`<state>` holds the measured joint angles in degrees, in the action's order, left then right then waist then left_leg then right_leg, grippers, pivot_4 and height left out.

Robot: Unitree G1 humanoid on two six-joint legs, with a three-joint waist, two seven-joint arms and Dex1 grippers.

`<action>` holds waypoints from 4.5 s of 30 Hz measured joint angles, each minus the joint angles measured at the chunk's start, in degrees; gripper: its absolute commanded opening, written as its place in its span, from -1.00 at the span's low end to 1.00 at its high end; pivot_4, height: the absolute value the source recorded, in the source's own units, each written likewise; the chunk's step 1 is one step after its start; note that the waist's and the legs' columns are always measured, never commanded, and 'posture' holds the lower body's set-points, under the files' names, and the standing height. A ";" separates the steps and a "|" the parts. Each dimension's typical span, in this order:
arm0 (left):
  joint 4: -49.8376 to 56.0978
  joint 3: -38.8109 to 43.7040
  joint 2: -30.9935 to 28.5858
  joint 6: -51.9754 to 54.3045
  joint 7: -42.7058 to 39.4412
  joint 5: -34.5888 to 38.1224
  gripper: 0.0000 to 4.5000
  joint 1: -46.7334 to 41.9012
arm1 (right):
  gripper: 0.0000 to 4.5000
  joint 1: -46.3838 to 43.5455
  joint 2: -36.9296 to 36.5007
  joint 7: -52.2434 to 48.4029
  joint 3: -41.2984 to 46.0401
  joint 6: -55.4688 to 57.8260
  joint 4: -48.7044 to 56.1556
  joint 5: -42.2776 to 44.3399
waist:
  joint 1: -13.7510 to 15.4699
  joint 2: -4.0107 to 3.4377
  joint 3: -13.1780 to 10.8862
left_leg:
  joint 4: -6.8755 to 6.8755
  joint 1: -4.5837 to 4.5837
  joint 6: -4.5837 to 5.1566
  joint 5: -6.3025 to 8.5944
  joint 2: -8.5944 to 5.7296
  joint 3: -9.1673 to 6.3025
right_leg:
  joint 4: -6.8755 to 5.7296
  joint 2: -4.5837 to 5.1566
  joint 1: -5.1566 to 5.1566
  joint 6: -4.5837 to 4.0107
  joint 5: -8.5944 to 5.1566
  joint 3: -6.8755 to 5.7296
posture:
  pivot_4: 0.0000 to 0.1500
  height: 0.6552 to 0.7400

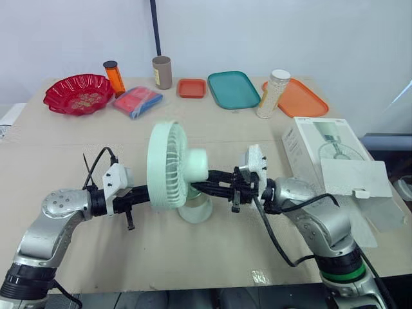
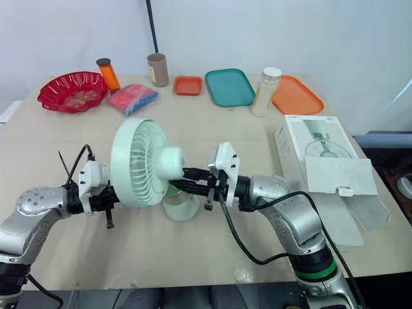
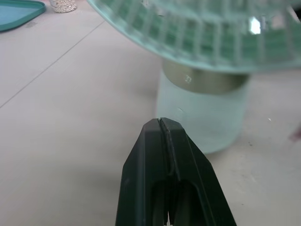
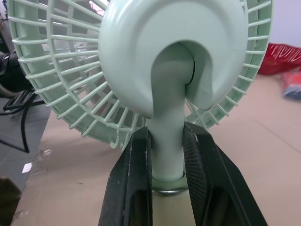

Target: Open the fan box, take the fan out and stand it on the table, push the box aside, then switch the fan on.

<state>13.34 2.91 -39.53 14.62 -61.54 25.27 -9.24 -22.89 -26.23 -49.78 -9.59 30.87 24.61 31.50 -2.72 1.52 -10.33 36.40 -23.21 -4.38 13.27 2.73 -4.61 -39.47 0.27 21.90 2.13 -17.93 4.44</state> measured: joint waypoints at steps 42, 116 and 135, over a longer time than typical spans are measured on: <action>8.55 8.21 -5.87 -0.63 0.87 0.66 -0.98 16.20 | -0.83 -7.17 6.21 -5.80 2.34 -23.78 -26.37 -10.77 | -0.14 -0.06 -0.02 | -0.06 0.15 0.01 0.01 0.04 0.07 | -0.06 0.00 -0.02 -0.06 0.00 0.02 | 1.00 1.00; 7.89 9.51 -3.63 -5.22 -1.07 2.83 0.94 20.87 | 1.00 54.50 -10.16 12.52 29.53 -4.24 27.24 -6.73 | 0.16 -0.08 0.15 | -0.23 0.68 0.04 0.05 -0.02 0.08 | 0.16 -0.02 -0.69 0.03 -0.24 0.15 | 1.00 1.00; 16.62 18.50 1.32 -5.03 8.20 3.91 0.94 36.30 | 1.00 46.31 -12.25 7.53 28.29 -8.76 19.92 -7.02 | 0.14 0.02 0.34 | -0.26 0.88 0.16 0.15 0.01 0.24 | 0.19 -0.05 -0.82 0.04 -0.29 0.32 | 1.00 1.00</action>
<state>29.97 21.41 -38.20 9.59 -53.34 29.18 27.06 23.42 -38.48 -42.25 18.70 22.11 44.54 24.48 -2.58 1.54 -9.99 36.14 -22.33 -4.22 13.42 2.73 -4.37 -39.28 0.22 21.08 2.16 -18.22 4.76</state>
